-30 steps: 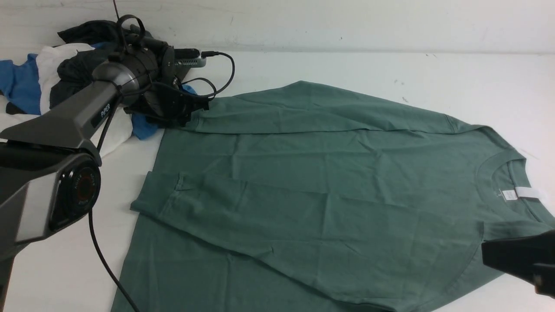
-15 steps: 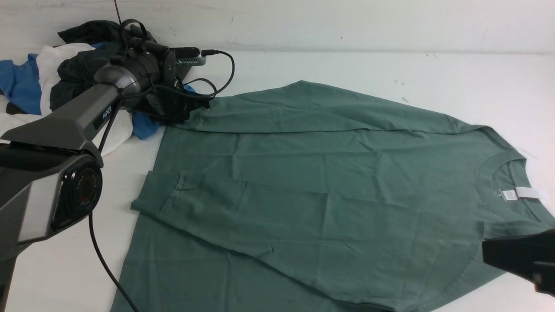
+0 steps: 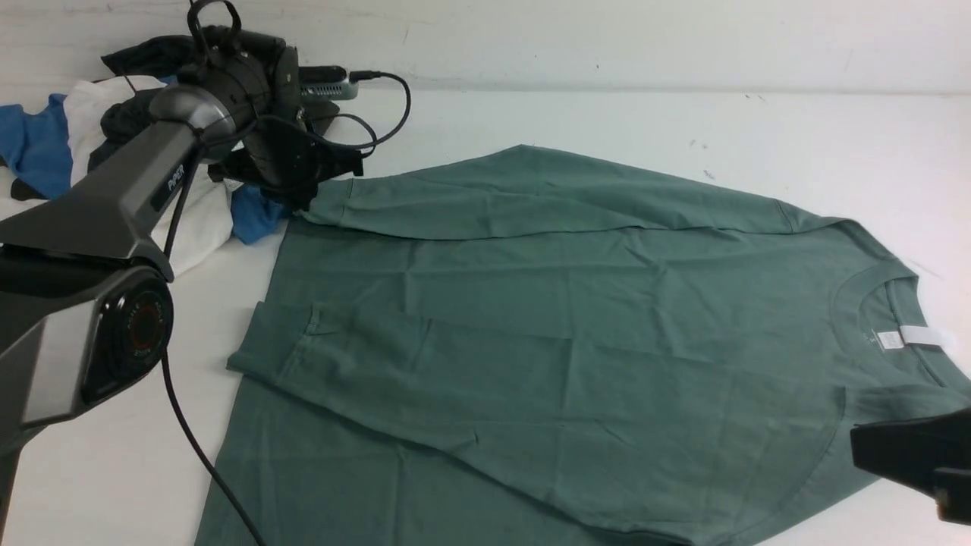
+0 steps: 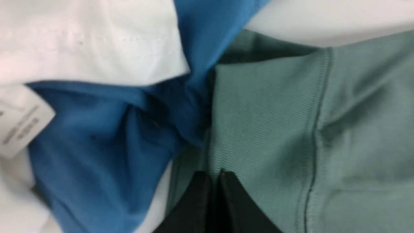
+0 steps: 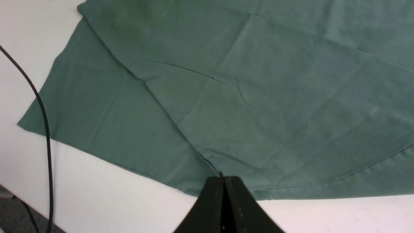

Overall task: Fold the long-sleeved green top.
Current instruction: Use the left arm to clamp the cuff farthest from it, then use the left arm to drag and drop the cuff onto the cuff closest to the left arm, then use both arms simultaneously to clamp the lower edge of the clothing fabric

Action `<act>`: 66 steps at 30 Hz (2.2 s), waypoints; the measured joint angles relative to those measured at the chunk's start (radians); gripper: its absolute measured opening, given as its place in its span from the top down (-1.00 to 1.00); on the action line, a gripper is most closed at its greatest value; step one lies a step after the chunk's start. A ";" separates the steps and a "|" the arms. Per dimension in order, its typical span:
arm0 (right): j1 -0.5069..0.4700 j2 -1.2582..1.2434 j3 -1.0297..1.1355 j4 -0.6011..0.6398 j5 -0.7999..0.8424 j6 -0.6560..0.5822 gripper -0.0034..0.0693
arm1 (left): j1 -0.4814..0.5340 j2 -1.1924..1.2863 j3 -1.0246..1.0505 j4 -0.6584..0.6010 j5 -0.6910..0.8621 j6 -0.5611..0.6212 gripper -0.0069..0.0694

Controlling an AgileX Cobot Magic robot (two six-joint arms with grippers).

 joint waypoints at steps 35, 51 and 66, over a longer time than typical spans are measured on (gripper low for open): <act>0.000 0.000 0.000 -0.080 -0.009 0.106 0.92 | -0.080 -0.652 0.880 -0.128 0.136 0.132 0.80; 0.000 0.000 0.000 -0.079 0.024 0.102 0.92 | -0.080 -0.718 1.097 -0.148 0.109 0.108 0.75; 0.000 0.000 0.000 -0.079 0.019 0.100 0.92 | -0.087 -0.803 1.265 -0.134 0.107 0.097 0.01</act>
